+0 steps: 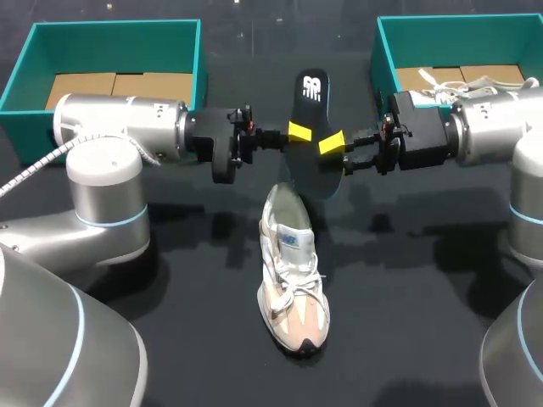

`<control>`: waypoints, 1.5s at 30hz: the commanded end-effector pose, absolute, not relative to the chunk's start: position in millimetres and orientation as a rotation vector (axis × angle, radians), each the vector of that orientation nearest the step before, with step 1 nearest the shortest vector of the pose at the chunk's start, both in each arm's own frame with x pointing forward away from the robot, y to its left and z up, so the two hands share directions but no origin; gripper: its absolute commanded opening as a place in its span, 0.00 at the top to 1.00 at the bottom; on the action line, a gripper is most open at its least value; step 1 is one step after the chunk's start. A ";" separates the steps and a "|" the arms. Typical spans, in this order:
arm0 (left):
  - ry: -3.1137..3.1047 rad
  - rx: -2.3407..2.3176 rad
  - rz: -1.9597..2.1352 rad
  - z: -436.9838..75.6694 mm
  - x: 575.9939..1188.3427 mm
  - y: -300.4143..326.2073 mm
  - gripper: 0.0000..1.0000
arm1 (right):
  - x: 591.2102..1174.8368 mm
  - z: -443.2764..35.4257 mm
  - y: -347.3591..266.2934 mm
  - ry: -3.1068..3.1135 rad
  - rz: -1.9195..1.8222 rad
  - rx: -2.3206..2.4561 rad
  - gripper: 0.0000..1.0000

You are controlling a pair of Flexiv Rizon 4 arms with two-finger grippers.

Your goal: Take the shoe out of the shoebox, open the shoe tongue, remove and reinsert the insole, then place the shoe into the shoebox

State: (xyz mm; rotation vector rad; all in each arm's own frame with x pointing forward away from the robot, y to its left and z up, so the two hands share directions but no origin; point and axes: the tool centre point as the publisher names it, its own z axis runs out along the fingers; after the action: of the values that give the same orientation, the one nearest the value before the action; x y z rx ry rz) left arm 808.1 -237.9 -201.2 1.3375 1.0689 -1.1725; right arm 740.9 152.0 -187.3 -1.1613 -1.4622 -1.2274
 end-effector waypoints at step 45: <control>1.078 1.328 -1.200 -202.0 807.2 -234.3 0.15 | 760.1 -200.5 164.7 -1.400 -1.194 -1.214 1.00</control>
State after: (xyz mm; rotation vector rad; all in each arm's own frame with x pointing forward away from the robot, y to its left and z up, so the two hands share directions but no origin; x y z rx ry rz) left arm 810.3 -237.5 -201.1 1.3301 1.0708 -1.1982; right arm 758.7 164.6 -199.6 -1.2155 -1.4013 -1.1903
